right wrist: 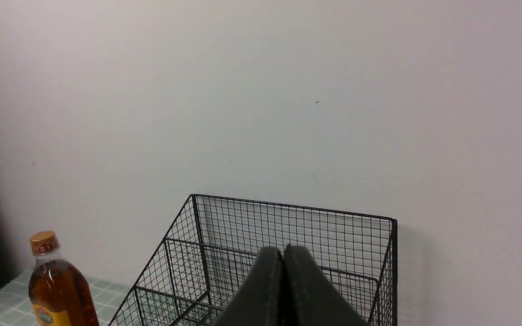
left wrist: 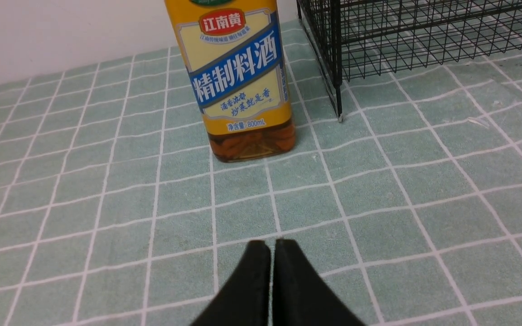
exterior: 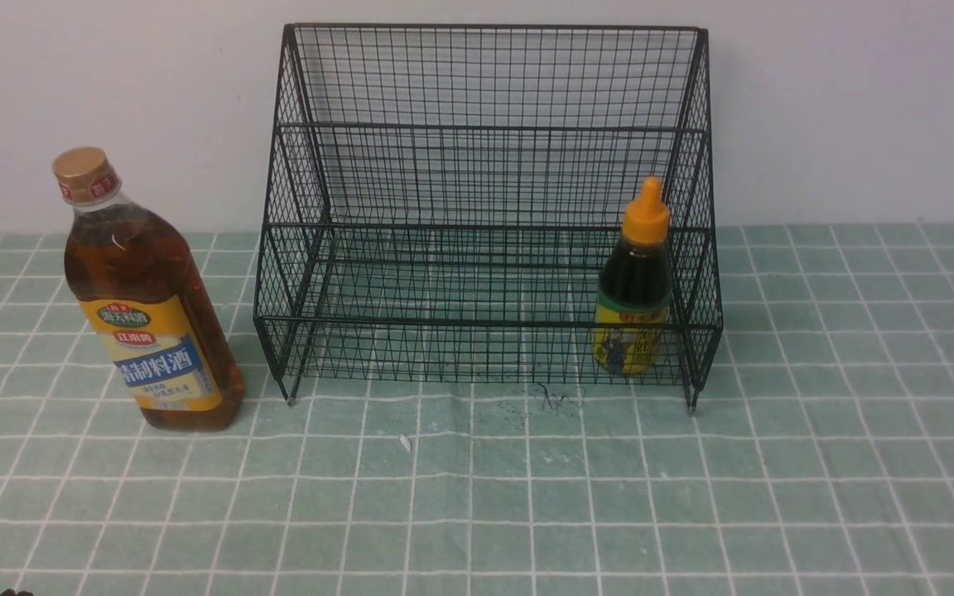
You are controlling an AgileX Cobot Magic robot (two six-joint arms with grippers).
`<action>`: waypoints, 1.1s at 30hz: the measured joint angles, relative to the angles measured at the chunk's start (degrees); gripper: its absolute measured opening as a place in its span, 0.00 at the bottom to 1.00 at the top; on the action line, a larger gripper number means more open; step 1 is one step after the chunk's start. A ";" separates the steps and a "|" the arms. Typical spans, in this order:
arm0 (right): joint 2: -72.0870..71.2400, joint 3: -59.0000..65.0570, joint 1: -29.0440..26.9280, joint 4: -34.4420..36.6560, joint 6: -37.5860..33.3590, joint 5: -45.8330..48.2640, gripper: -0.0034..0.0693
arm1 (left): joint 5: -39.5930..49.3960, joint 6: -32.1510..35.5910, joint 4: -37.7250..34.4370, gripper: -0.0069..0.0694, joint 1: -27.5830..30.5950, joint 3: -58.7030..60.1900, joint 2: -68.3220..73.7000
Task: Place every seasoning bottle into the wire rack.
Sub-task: Use the left arm to grab the condiment bottle closest to it
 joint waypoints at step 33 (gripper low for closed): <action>-20.89 41.79 -25.80 -3.53 -1.11 -2.17 0.03 | -0.06 0.00 0.00 0.08 0.00 0.00 0.00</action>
